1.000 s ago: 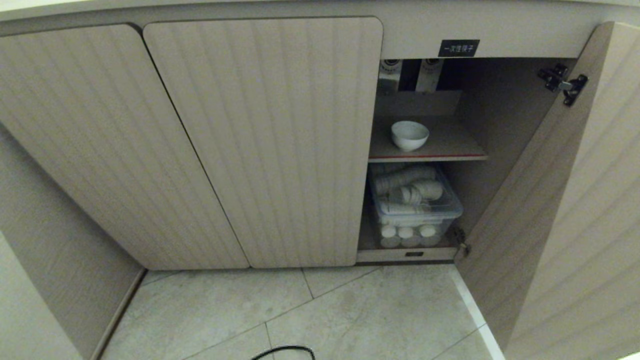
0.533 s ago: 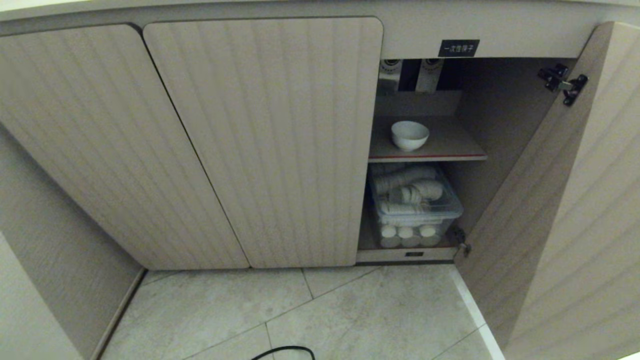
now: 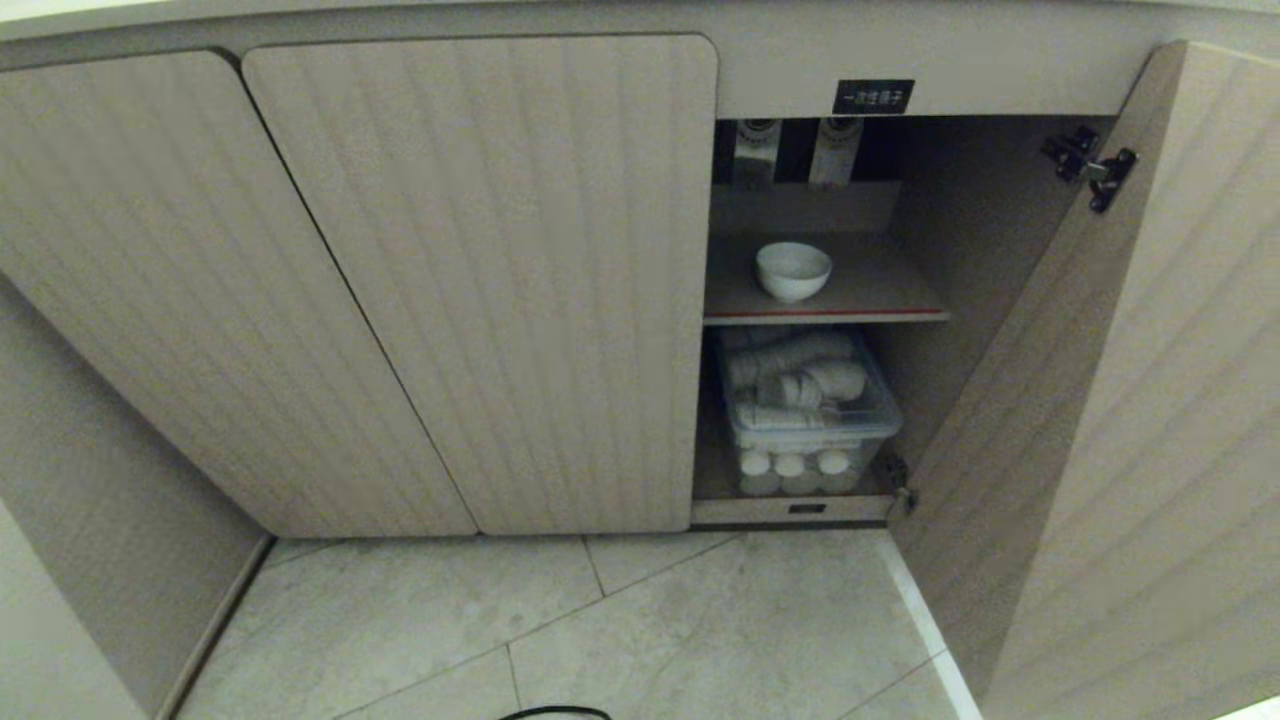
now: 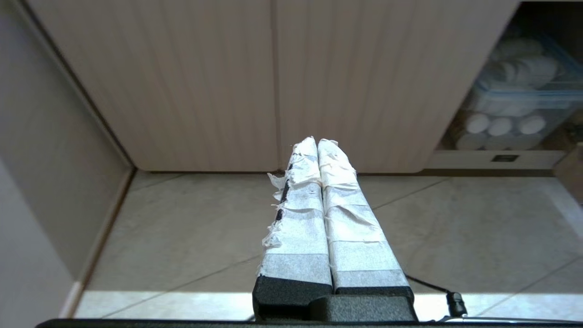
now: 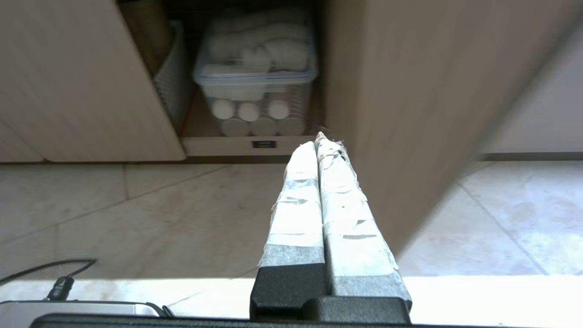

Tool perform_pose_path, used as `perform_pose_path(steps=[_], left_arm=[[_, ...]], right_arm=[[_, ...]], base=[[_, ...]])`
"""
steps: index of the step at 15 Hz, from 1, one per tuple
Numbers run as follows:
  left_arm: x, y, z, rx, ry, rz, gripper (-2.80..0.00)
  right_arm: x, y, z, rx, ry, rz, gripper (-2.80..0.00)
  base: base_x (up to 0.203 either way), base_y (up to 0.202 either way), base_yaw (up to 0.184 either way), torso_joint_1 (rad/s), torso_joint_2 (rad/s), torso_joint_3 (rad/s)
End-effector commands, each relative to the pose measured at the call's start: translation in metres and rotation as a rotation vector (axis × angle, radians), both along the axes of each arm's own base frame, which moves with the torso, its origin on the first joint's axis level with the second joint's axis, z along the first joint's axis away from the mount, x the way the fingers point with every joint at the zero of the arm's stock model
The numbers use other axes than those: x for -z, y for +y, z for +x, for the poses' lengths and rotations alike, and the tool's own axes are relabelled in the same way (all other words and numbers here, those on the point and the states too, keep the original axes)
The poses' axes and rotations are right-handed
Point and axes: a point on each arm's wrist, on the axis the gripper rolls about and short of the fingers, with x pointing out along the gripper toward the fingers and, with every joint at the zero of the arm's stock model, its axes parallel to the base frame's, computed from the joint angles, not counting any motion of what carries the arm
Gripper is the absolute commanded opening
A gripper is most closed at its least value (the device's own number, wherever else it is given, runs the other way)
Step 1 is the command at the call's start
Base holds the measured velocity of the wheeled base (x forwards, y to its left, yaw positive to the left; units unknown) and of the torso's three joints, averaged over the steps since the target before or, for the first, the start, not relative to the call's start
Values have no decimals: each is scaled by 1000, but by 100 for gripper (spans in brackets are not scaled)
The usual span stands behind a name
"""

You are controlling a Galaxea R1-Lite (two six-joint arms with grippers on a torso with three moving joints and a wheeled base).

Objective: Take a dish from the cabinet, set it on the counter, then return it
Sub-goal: Close the cabinet door

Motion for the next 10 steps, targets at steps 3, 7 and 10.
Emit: perform_pose_path(steps=[3, 7, 10], left_arm=[[0, 0, 0, 0, -1, -1, -280], [0, 0, 0, 0, -1, -1, -280], [0, 0, 0, -1, -1, -1, -280]], right_arm=[[0, 0, 0, 1, 1, -2, -280], [0, 0, 0, 1, 1, -4, -280], [0, 0, 0, 1, 3, -7, -280]], base=[[0, -196, 1, 4, 1, 1], [0, -194, 2, 2, 2, 2], [0, -190, 2, 4, -1, 3]])
